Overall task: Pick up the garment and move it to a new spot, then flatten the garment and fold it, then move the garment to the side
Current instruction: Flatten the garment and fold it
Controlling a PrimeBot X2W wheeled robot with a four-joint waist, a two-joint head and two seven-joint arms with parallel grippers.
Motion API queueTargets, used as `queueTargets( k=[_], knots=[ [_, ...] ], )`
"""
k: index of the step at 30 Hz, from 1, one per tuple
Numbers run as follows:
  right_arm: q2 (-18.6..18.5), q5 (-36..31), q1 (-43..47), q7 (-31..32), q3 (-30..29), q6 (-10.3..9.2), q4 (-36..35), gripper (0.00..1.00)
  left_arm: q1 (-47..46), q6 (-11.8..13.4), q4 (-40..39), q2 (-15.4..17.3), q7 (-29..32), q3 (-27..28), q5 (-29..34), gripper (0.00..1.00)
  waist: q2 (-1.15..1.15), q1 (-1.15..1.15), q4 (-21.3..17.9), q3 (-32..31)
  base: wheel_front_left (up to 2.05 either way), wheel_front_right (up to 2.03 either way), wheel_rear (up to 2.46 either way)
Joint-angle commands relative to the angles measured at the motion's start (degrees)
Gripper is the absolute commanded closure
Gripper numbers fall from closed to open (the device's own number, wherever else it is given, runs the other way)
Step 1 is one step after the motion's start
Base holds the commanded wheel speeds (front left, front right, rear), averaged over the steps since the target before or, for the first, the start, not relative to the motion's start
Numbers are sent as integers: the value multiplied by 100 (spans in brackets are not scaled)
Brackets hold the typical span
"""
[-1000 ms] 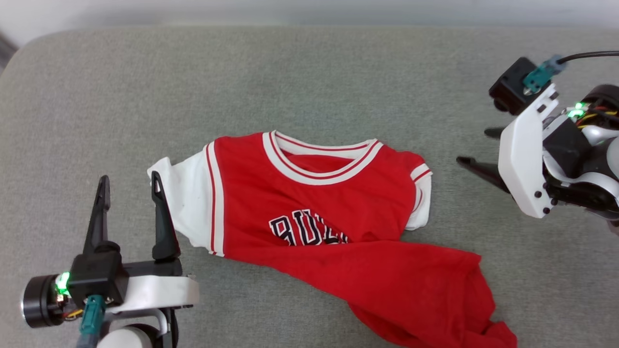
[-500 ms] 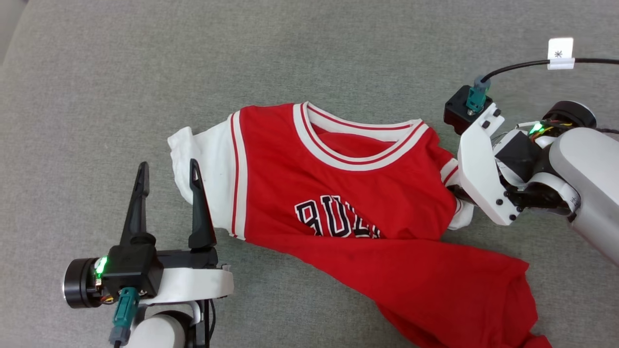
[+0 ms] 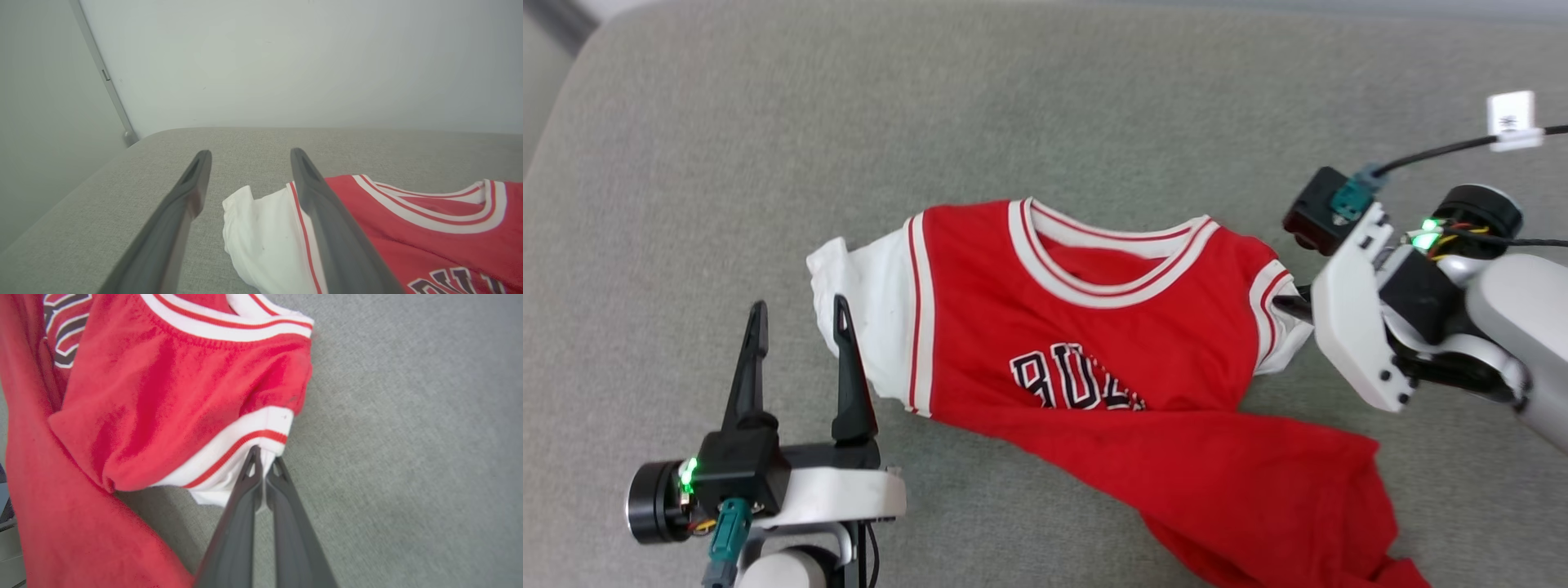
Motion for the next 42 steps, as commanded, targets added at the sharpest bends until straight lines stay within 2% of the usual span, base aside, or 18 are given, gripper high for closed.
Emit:
queueTargets(
  k=[1, 6, 7, 12, 16, 19, 23, 27, 34, 39, 40, 41, 42],
  knots=[
    [-167, 18, -94, -124, 44, -2, -219, 100, 115, -28, 4, -24, -14, 57, 46, 0, 0, 0, -199, -255, 0, 0, 0],
    [-950, 154, 7, -373, -56, -3, -1095, 100, 369, -117, -49, -136, -14, 216, 108, 0, 0, 0, -467, -463, 0, 0, 0],
    [-950, 154, 7, -373, -56, -3, -1095, 100, 369, -117, -49, -136, -14, 216, 108, 0, 0, 0, -467, -463, 0, 0, 0],
    [-1775, 289, 169, -304, -470, -2, -1717, 100, 489, -231, -75, -199, -14, 300, 194, 0, 0, 0, -597, -483, 0, 0, 0],
    [-2340, 475, 321, -119, -906, -3, -1859, 100, 459, -314, -87, -252, -14, 329, 246, 0, 0, 0, -597, -419, 0, 0, 0],
    [-2552, 520, 437, 32, -1181, -3, -1716, 100, 393, -370, -77, -291, -14, 350, 257, 0, 0, 0, -558, -314, 0, 0, 0],
    [-2352, 465, 516, 223, -1472, -2, -1183, 100, 251, -441, -45, -335, -14, 339, 279, 0, 0, 0, -473, -86, 0, 0, 0],
    [-1978, 1, 351, 491, -1588, -3, -437, 100, 52, -527, 12, -364, -14, 263, 296, 0, 0, 0, -318, 182, 0, 0, 0],
    [-1028, -532, 529, 587, -1584, -2, 1017, 100, -157, -573, 77, -400, -14, 316, 304, 0, 0, 0, -161, 424, 0, 0, 0],
    [-563, -543, 880, 449, -1370, 6, 1477, 100, -150, -554, 117, -419, -14, 370, 299, 0, 0, 0, -165, 380, 0, 0, 0],
    [-541, -583, 888, 379, -1363, 7, 1535, 58, -125, -543, 124, -423, -14, 378, 296, 0, 0, 0, -183, 352, 0, 0, 0],
    [-515, -616, 868, 263, -1363, 6, 1578, 0, -96, -534, 126, -425, -14, 392, 290, 0, 0, 0, -210, 312, 0, 0, 0],
    [-504, -639, 837, 94, -1414, 6, 1598, 0, -77, -542, 132, -424, -14, 402, 286, 0, 0, 0, -237, 270, 0, 0, 0]
  ],
)
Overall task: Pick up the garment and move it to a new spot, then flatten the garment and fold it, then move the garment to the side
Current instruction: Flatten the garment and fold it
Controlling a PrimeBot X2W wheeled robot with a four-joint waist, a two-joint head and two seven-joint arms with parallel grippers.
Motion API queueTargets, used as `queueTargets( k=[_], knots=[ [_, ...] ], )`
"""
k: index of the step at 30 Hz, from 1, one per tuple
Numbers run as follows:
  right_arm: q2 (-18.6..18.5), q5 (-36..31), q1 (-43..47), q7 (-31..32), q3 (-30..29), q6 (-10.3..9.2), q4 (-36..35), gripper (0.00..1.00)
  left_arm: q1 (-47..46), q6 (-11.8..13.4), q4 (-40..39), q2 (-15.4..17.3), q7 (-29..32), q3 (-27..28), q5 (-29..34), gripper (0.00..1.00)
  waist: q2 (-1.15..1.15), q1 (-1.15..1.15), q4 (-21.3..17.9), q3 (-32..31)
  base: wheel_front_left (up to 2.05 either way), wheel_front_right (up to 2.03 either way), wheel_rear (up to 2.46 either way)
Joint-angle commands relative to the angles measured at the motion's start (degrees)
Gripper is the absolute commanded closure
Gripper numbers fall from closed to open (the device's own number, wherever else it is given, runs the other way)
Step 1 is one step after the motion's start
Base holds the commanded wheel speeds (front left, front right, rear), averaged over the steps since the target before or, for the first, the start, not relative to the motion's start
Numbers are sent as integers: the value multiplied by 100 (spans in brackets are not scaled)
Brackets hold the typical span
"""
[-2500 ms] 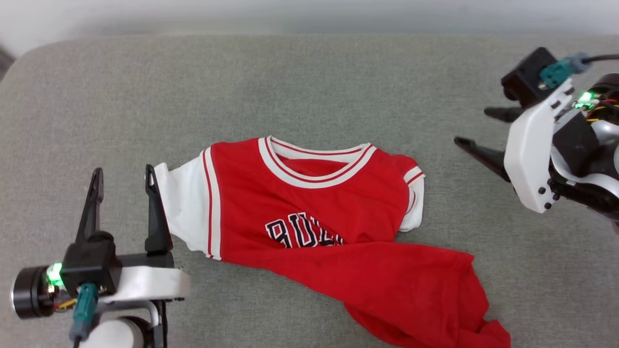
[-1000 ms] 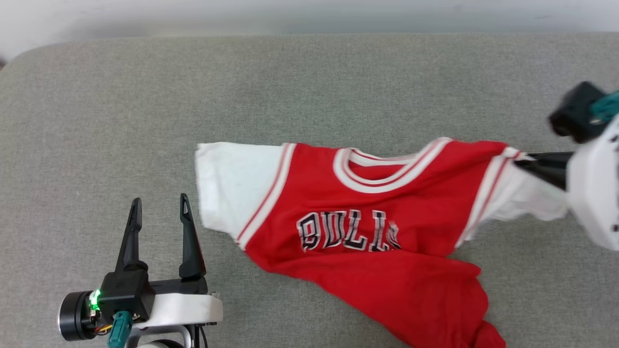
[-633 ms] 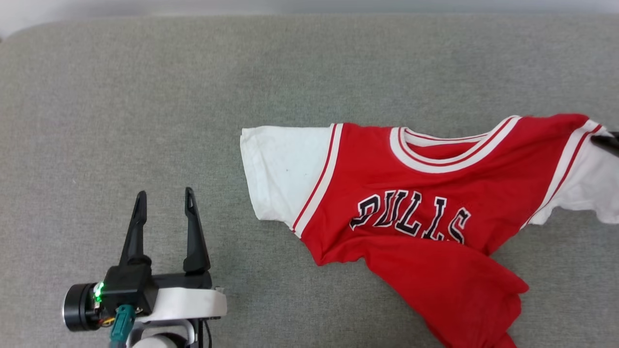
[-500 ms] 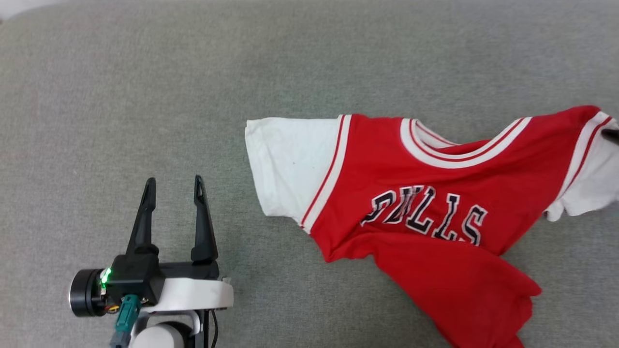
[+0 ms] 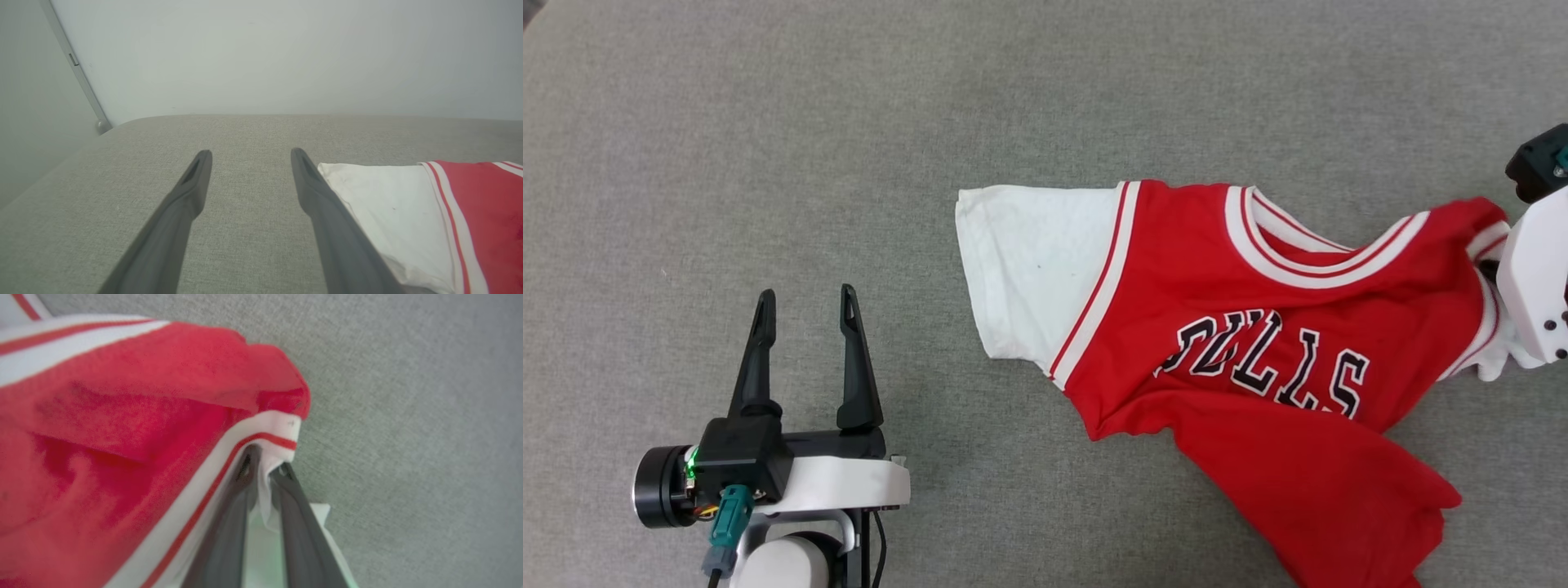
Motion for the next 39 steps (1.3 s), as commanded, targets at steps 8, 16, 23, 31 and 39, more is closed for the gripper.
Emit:
queueTargets(
  k=[8, 16, 23, 31, 39],
  knots=[
    [74, -526, 69, -2031, -576, 7, -166, 0, -158, -219, 27, 143, -15, 248, 82, 0, 0, 0, -270, -533, 0, 0, 0],
    [552, -1583, 748, -3796, -2056, 8, -458, 0, -880, -662, 370, 672, 7, 398, 110, 0, 0, 0, -598, -851, 0, 0, 0],
    [1523, -2839, 1886, -4782, -3897, 8, -1243, 0, -2117, -1139, 701, 1153, 638, 217, 124, 0, 0, 0, -890, -778, 0, 0, 0],
    [2848, -3696, 3316, -5061, -5328, 8, -2628, 0, -3312, -1470, 1134, 1640, 1503, -73, -82, 0, 0, 0, -1095, -593, 0, 0, 0],
    [3460, -3989, 4229, -5069, -5688, 7, -3707, 0, -4169, -1560, 1869, 2210, 2586, -886, -787, 0, 0, 0, -1233, -424, 0, 0, 0]
  ],
)
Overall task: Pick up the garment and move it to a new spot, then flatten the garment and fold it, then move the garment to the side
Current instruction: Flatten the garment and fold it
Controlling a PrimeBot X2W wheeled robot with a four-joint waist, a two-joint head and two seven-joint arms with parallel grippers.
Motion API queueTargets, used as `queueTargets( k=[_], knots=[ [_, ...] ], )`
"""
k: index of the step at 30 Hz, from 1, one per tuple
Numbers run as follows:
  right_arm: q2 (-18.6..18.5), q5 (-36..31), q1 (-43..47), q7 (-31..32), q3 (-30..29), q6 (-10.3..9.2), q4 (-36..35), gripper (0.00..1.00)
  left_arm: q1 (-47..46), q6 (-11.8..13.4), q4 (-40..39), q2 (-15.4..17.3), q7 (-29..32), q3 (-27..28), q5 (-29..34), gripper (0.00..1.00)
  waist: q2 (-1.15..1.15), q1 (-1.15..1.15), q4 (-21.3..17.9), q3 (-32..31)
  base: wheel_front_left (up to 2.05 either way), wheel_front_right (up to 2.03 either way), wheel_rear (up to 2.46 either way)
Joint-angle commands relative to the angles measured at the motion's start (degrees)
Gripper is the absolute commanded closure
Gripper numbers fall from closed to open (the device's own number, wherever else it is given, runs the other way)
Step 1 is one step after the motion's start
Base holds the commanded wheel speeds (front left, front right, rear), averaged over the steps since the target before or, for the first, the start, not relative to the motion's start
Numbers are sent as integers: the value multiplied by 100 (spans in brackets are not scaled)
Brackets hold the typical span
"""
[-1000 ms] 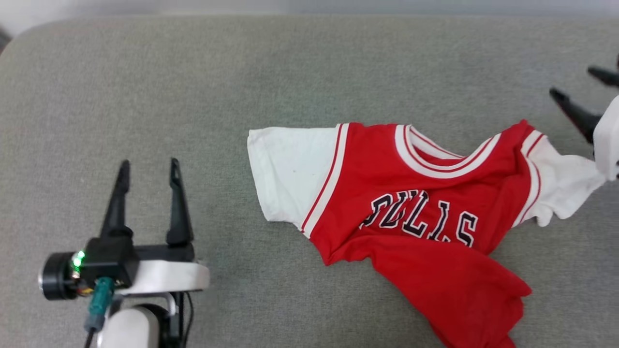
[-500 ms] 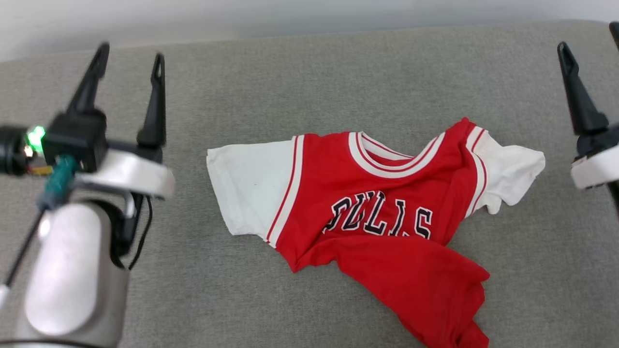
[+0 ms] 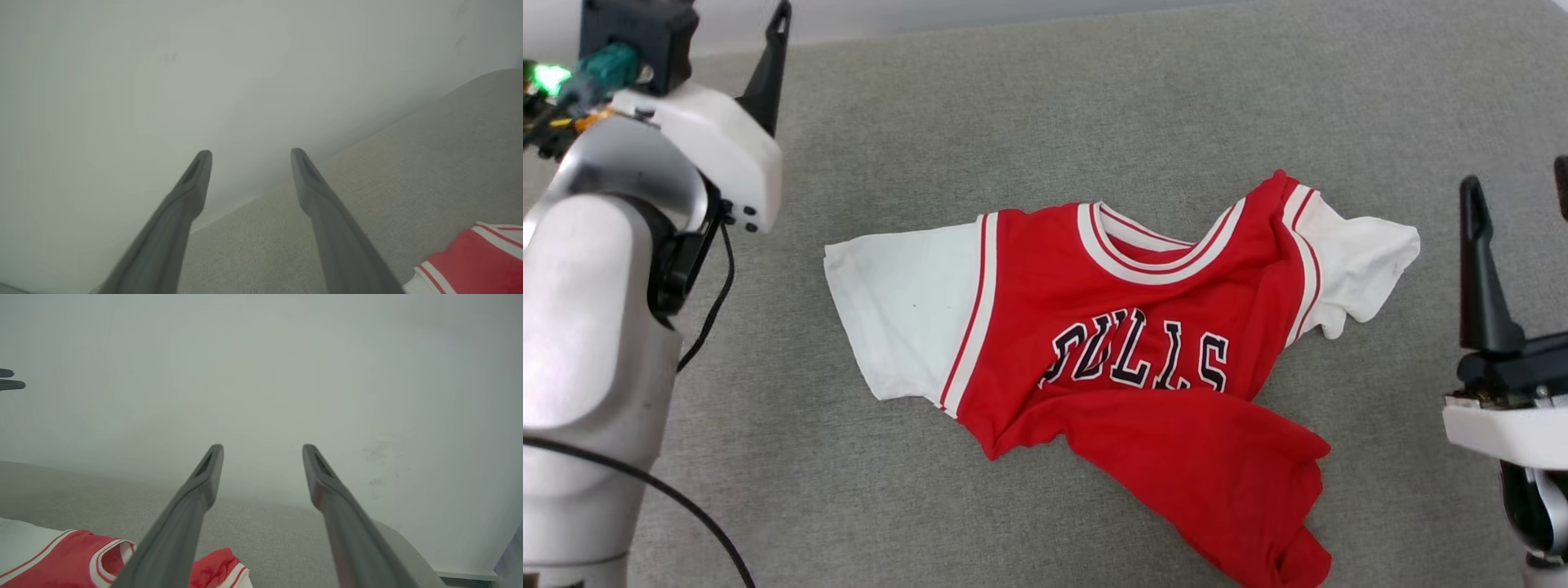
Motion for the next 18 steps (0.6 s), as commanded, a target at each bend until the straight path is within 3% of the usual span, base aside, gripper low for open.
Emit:
queueTargets(
  k=[1, 5, 11, 18],
  knots=[
    [147, 6, 228, -8, -92, -2, -194, 0, -242, -4, 152, 175, 326, -366, -340, 0, 0, 0, -45, 61, 0, 0, 0],
    [347, -33, 464, -8, -160, -2, -344, 0, -542, -2, 325, 510, 940, -974, -908, 0, 0, 0, -73, 137, 0, 0, 0],
    [610, -61, 712, -9, -218, -2, -439, 0, -1053, -4, 512, 1077, 2359, -2321, -2119, 0, 0, 0, -114, 326, 0, 0, 0],
    [741, -62, 742, -9, -97, -2, -284, 0, -1520, -4, 767, 1433, 3519, -3547, -3043, 0, 0, 0, -178, 546, 0, 0, 0]
  ],
)
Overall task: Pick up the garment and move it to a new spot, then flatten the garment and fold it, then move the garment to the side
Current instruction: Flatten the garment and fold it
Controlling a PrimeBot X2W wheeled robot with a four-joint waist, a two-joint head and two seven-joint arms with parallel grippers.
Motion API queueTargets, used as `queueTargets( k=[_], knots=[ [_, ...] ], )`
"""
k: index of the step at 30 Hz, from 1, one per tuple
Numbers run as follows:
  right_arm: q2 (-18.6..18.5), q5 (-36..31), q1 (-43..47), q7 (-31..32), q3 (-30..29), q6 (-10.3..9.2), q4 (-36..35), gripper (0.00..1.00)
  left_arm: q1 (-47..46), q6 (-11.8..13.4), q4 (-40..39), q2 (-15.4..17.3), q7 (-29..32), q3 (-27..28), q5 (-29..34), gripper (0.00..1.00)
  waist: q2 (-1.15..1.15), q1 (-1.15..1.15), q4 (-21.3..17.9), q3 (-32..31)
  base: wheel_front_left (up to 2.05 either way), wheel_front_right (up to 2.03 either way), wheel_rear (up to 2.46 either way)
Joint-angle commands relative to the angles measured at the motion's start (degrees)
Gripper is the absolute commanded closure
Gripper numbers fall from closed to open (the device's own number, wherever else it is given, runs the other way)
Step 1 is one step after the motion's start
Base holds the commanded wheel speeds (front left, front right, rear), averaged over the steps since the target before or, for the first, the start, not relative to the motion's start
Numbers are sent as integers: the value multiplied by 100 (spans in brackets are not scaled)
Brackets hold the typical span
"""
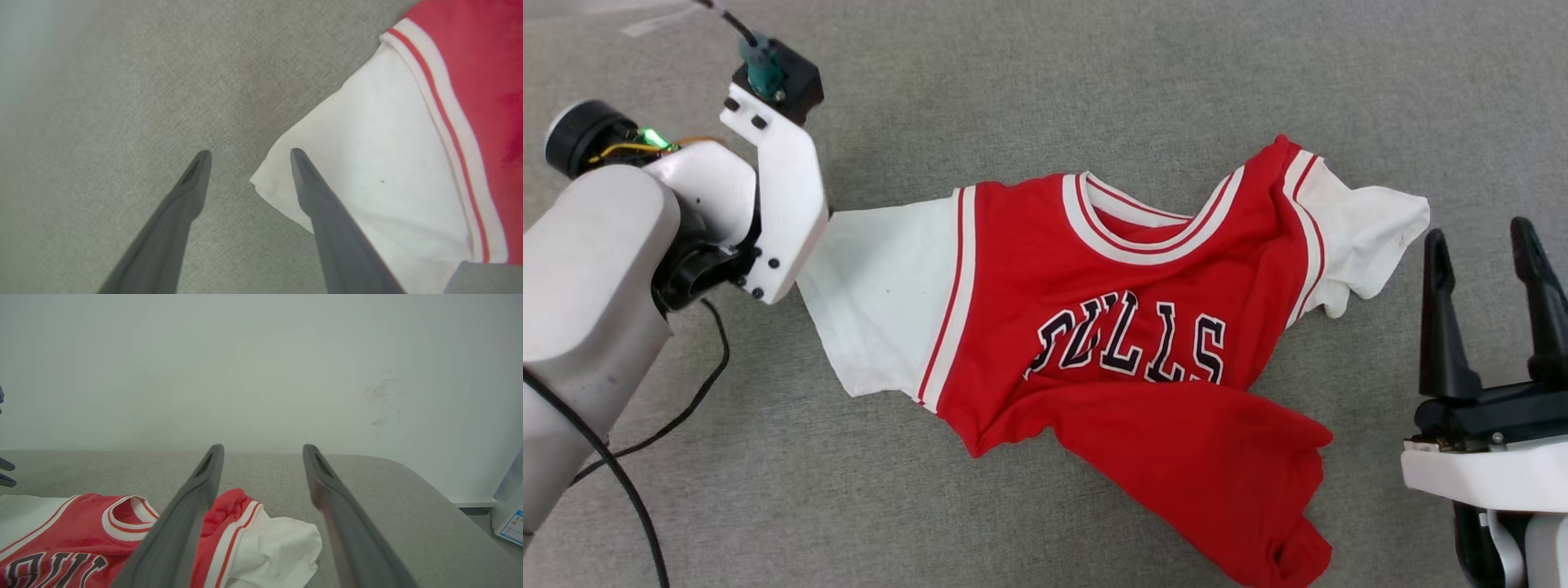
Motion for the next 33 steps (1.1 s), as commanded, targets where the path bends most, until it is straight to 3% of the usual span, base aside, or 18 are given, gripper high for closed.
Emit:
queueTargets(
  k=[1, 6, 11, 12, 13, 20, 33],
  knots=[
    [37, -28, 53, -11, 35, -2, 39, 0, -101, 1, 118, 49, 184, -149, -120, 0, 0, 0, -35, 64, 0, 0, 0],
    [92, -63, -77, -11, 171, -2, 146, 0, -193, 1, 313, 171, 731, -697, -589, 0, 0, 0, -151, 192, 0, 0, 0],
    [95, -116, -199, -12, 247, -2, 246, 0, -87, -1, 402, 156, 858, -1161, -935, 0, 0, 0, -189, 262, 0, 0, 0],
    [96, -124, -205, -11, 248, -2, 266, 0, -82, -6, 403, 143, 882, -1258, -989, 31, 0, 0, -187, 265, 0, 0, 0],
    [94, -119, -203, -11, 243, -2, 287, 0, -81, -7, 408, 134, 881, -1327, -1045, 100, 0, 0, -181, 264, 0, 0, 0],
    [36, -188, -161, -11, 205, -3, 433, 0, -429, 1, 484, 300, 572, -1526, -1254, 100, 0, 0, -56, 63, 0, 0, 0],
    [-5, -207, -1, -11, 71, -2, 496, 0, -77, 80, 940, 1221, 86, -1484, -1555, 100, 0, 0, 71, -145, 0, 0, 0]
  ],
)
